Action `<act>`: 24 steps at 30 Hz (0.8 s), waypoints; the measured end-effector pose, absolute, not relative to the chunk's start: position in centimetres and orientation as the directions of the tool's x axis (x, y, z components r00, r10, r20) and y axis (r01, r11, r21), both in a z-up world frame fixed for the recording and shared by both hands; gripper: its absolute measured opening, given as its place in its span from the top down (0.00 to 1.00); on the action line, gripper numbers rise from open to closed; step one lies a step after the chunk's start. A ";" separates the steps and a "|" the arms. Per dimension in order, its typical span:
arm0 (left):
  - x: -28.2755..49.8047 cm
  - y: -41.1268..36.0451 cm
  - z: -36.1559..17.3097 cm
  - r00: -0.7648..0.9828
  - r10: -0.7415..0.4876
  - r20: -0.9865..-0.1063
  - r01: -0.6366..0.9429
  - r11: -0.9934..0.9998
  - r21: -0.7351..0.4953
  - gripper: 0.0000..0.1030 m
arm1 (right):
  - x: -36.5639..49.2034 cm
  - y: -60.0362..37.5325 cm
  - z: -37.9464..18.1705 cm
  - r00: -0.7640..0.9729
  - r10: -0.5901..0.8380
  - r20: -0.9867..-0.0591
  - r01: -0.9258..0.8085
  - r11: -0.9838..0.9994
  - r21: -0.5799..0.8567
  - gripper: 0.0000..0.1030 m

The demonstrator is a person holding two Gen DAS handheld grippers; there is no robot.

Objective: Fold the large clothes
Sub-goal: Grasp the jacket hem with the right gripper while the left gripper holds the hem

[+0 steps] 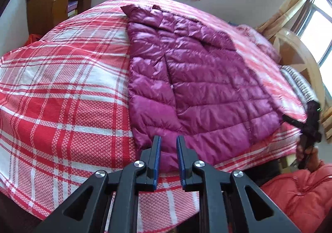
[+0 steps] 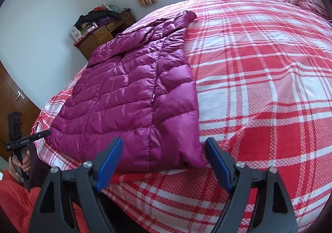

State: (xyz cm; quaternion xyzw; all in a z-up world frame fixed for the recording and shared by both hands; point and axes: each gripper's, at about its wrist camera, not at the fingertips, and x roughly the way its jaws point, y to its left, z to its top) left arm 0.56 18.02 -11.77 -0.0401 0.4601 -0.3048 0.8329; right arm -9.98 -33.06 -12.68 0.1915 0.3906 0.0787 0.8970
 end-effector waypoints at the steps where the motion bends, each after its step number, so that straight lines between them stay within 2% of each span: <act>1: 0.5 18.5 -11.2 0.395 -0.558 -0.730 0.466 0.806 -0.364 0.81 | -10.0 -33.2 -12.7 0.684 0.294 -0.668 0.009 0.912 0.410 0.18; 3: 0.5 19.6 -10.3 0.429 -0.556 -0.712 0.439 0.817 -0.374 0.57 | -9.9 -33.3 -12.8 0.685 0.300 -0.664 0.011 0.907 0.421 0.18; 4: 0.5 19.8 -10.1 0.446 -0.551 -0.705 0.428 0.823 -0.373 0.35 | -9.9 -33.5 -12.9 0.687 0.305 -0.660 0.012 0.903 0.429 0.18; 5: 0.5 20.2 -10.1 0.468 -0.545 -0.696 0.412 0.831 -0.374 0.21 | -10.0 -33.6 -12.9 0.689 0.308 -0.656 0.011 0.901 0.435 0.18; 6: 0.6 20.4 -10.2 0.474 -0.544 -0.692 0.399 0.834 -0.382 0.19 | -10.0 -33.7 -12.9 0.690 0.310 -0.655 0.011 0.899 0.438 0.18; 10: 1.2 19.4 -11.7 0.421 -0.540 -0.729 0.382 0.835 -0.397 0.18 | -10.0 -33.7 -12.9 0.688 0.306 -0.658 0.009 0.903 0.430 0.18; 14: 0.3 16.8 -12.1 0.454 -0.431 -0.780 0.441 0.869 -0.224 0.18 | -10.0 -33.6 -12.9 0.689 0.302 -0.659 0.009 0.905 0.424 0.20; 16: 0.3 16.6 -12.2 0.457 -0.410 -0.789 0.440 0.875 -0.199 0.18 | -10.0 -33.6 -12.9 0.690 0.298 -0.659 0.008 0.908 0.419 0.22; 17: 0.4 16.8 -12.2 0.458 -0.413 -0.787 0.433 0.877 -0.208 0.18 | -10.1 -33.7 -12.9 0.692 0.298 -0.658 0.008 0.908 0.419 0.25; 18: 0.4 17.0 -12.2 0.459 -0.422 -0.782 0.423 0.878 -0.225 0.19 | -10.0 -33.7 -13.0 0.691 0.295 -0.660 0.010 0.909 0.417 0.35; 19: 0.4 17.0 -12.2 0.453 -0.439 -0.776 0.422 0.872 -0.247 0.22 | -10.0 -33.8 -13.1 0.685 0.294 -0.666 0.011 0.911 0.413 0.41; 20: 0.4 17.1 -12.1 0.448 -0.450 -0.773 0.423 0.868 -0.260 0.29 | -9.9 -33.9 -13.2 0.679 0.292 -0.674 0.014 0.912 0.409 0.52; 21: 0.3 16.9 -12.0 0.440 -0.454 -0.775 0.431 0.864 -0.261 0.36 | -9.9 -33.9 -13.2 0.677 0.290 -0.677 0.015 0.913 0.407 0.54; 22: 0.4 16.8 -12.0 0.419 -0.464 -0.780 0.439 0.856 -0.273 0.50 | -9.9 -34.0 -13.1 0.677 0.294 -0.674 0.010 0.913 0.408 0.54; 24: 0.6 16.7 -12.4 0.375 -0.479 -0.794 0.435 0.847 -0.305 0.53 | -10.0 -33.9 -13.1 0.675 0.306 -0.671 0.001 0.910 0.415 0.54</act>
